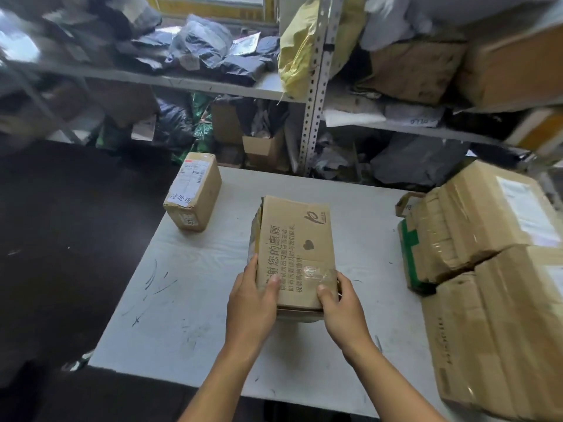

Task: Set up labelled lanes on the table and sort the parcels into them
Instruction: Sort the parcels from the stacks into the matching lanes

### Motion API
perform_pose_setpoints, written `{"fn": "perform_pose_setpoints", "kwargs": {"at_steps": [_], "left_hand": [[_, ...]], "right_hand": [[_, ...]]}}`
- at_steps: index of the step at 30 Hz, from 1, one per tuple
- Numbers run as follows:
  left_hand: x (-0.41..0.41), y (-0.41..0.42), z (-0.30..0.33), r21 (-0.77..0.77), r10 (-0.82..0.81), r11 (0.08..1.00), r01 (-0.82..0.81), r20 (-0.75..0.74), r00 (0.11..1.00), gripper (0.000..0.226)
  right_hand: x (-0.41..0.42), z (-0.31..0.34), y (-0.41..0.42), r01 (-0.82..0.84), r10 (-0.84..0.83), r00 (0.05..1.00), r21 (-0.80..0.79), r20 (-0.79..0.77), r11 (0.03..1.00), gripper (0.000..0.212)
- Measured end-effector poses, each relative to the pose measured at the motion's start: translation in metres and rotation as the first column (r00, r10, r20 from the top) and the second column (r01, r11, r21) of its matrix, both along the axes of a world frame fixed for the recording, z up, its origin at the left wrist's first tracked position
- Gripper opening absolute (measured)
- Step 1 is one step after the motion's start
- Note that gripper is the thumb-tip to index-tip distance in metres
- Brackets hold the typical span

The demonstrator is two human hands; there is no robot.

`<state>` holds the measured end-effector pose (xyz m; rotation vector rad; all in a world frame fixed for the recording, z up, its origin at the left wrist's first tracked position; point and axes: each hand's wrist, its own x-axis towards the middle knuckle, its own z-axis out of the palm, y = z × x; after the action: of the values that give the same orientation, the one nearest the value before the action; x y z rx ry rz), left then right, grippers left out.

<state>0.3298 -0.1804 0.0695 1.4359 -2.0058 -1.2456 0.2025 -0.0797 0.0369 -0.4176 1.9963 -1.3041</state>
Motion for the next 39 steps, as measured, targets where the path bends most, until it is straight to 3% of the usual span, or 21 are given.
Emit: {"fn": "perform_pose_setpoints", "kwargs": {"at_steps": [4, 8, 13, 15, 17, 20, 24, 29, 33, 36, 39], "left_hand": [[-0.034, 0.056, 0.02, -0.31, -0.032, 0.946, 0.098, 0.21, 0.977, 0.064], [-0.073, 0.117, 0.041, -0.485, -0.055, 0.837, 0.254, 0.388, 0.92, 0.065], [-0.099, 0.165, 0.055, -0.427, -0.083, 0.824, 0.372, 0.559, 0.825, 0.075], [-0.101, 0.177, 0.056, -0.41, -0.088, 0.826, 0.387, 0.584, 0.807, 0.08], [-0.1, 0.186, 0.054, -0.419, -0.099, 0.812, 0.407, 0.589, 0.802, 0.079], [-0.095, 0.195, 0.053, -0.468, -0.095, 0.792, 0.392, 0.54, 0.836, 0.056], [-0.086, 0.189, 0.054, -0.529, -0.141, 0.76, 0.377, 0.432, 0.891, 0.054], [-0.072, 0.177, 0.062, -0.474, -0.223, 0.796, 0.377, 0.35, 0.91, 0.063], [-0.061, 0.163, 0.059, -0.406, -0.318, 0.798, 0.445, 0.345, 0.883, 0.065], [-0.057, 0.155, 0.059, -0.359, -0.377, 0.794, 0.491, 0.343, 0.86, 0.064], [-0.056, 0.147, 0.063, -0.37, -0.431, 0.768, 0.523, 0.305, 0.849, 0.059]], "right_hand": [[-0.018, 0.001, 0.028, 0.025, -0.006, 0.988, -0.123, 0.152, 0.992, 0.044], [-0.03, -0.006, 0.061, 0.066, -0.006, 0.954, -0.188, 0.301, 0.98, 0.056], [-0.041, -0.017, 0.093, -0.024, 0.081, 0.948, -0.185, 0.308, 0.982, 0.03], [-0.046, -0.009, 0.101, -0.054, 0.144, 0.923, -0.251, 0.356, 0.966, 0.032], [-0.048, 0.0, 0.108, -0.083, 0.219, 0.875, -0.312, 0.431, 0.947, 0.041], [-0.049, 0.011, 0.116, -0.072, 0.258, 0.818, -0.352, 0.514, 0.933, 0.047], [-0.05, 0.022, 0.119, -0.071, 0.247, 0.82, -0.337, 0.516, 0.939, 0.068], [-0.039, 0.035, 0.111, -0.091, 0.242, 0.852, -0.323, 0.464, 0.942, 0.056], [-0.033, 0.041, 0.105, -0.055, 0.19, 0.898, -0.329, 0.396, 0.943, 0.08], [-0.031, 0.039, 0.105, -0.041, 0.169, 0.904, -0.314, 0.393, 0.949, 0.074], [-0.031, 0.037, 0.108, -0.013, 0.141, 0.904, -0.305, 0.403, 0.952, 0.054]]}}
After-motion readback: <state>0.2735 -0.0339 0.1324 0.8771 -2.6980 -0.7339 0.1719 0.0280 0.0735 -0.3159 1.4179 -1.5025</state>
